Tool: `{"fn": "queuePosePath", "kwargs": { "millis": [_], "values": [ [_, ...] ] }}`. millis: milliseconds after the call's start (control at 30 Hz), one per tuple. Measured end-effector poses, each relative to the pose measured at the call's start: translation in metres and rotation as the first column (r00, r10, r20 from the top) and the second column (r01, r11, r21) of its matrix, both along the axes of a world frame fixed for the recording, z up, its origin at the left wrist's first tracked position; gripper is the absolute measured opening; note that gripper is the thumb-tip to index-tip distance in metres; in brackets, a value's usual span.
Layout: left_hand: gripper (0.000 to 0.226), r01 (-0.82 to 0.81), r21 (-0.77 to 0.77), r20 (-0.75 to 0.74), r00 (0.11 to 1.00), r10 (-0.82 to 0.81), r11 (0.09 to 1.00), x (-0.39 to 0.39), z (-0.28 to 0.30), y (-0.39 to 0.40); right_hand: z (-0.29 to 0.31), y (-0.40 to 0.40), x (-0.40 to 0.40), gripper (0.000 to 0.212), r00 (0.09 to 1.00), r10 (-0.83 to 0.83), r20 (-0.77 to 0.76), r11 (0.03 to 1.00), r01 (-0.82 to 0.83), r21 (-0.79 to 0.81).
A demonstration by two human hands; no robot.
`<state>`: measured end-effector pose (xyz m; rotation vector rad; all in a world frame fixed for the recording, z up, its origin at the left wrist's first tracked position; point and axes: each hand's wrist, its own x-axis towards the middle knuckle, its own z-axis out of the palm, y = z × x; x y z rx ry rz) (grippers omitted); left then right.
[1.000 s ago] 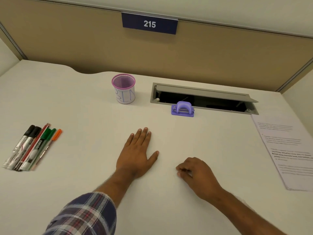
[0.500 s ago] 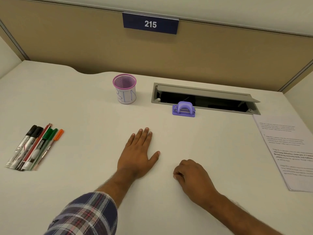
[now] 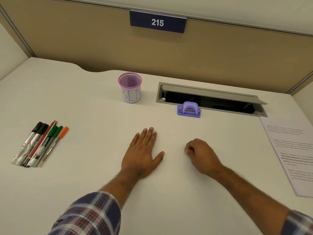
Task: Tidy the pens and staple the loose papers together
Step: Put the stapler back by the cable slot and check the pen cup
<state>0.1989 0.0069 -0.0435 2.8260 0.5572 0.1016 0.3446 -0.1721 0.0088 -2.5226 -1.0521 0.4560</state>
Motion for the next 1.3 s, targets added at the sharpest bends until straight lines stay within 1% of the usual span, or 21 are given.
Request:
{"fn": "queuePosePath", "kwargs": {
  "millis": [133, 233, 367, 533, 667, 800, 933, 1033, 1133, 1233, 1300],
  "values": [
    [0.078, -0.001, -0.004, 0.005, 1.0, 0.001, 1.0, 0.0, 0.001, 0.0, 0.01, 0.024, 0.026, 0.014, 0.98, -0.149, -0.131, 0.978, 0.165, 0.129],
    [0.078, 0.002, -0.006, -0.001, 1.0, -0.002, 1.0, 0.0, 0.001, 0.0, 0.019, 0.047, 0.038, 0.014, 0.962, -0.186, -0.202, 0.954, 0.226, 0.199],
    [0.078, -0.001, -0.02, 0.006, 1.0, 0.001, 1.0, 0.0, 0.001, 0.0, 0.036, 0.093, 0.049, 0.012, 0.965, -0.16, -0.206, 0.933, 0.217, 0.289],
    [0.078, -0.002, -0.037, 0.01, 1.0, 0.002, 0.999, -0.001, 0.001, 0.0, 0.072, 0.167, 0.061, 0.016, 0.983, -0.061, -0.173, 0.871, 0.137, 0.472],
    [0.078, 0.0, -0.048, 0.015, 1.0, 0.001, 0.999, 0.0, 0.001, 0.0, 0.088, 0.227, 0.07, 0.017, 0.988, -0.026, -0.155, 0.834, 0.107, 0.541],
    [0.078, 0.0, -0.057, 0.056, 0.998, 0.003, 0.998, -0.001, 0.0, -0.002, 0.087, 0.271, 0.072, 0.016, 0.992, -0.016, -0.122, 0.84, 0.08, 0.536],
    [0.078, -0.007, -0.06, 0.077, 0.997, 0.011, 0.998, -0.001, 0.0, 0.0, 0.075, 0.297, 0.076, 0.019, 0.995, -0.024, -0.101, 0.89, 0.068, 0.451],
    [0.078, -0.003, -0.063, 0.071, 0.997, 0.008, 0.998, 0.0, 0.0, 0.0, 0.065, 0.303, 0.079, 0.021, 0.996, -0.052, -0.079, 0.909, 0.08, 0.408],
    [0.078, -0.003, -0.064, 0.066, 0.998, 0.007, 0.998, 0.0, 0.001, 0.0, 0.057, 0.303, 0.08, 0.016, 0.994, -0.067, -0.087, 0.908, 0.097, 0.408],
    [0.078, -0.005, -0.058, 0.066, 0.998, 0.009, 0.998, 0.0, 0.0, 0.0, 0.054, 0.303, 0.08, 0.02, 0.998, -0.013, -0.068, 0.93, 0.037, 0.365],
    [0.078, -0.004, -0.061, 0.053, 0.999, 0.008, 0.998, 0.0, 0.001, 0.0, 0.054, 0.301, 0.08, 0.02, 0.999, -0.007, -0.04, 0.934, 0.02, 0.356]
  ]
}}
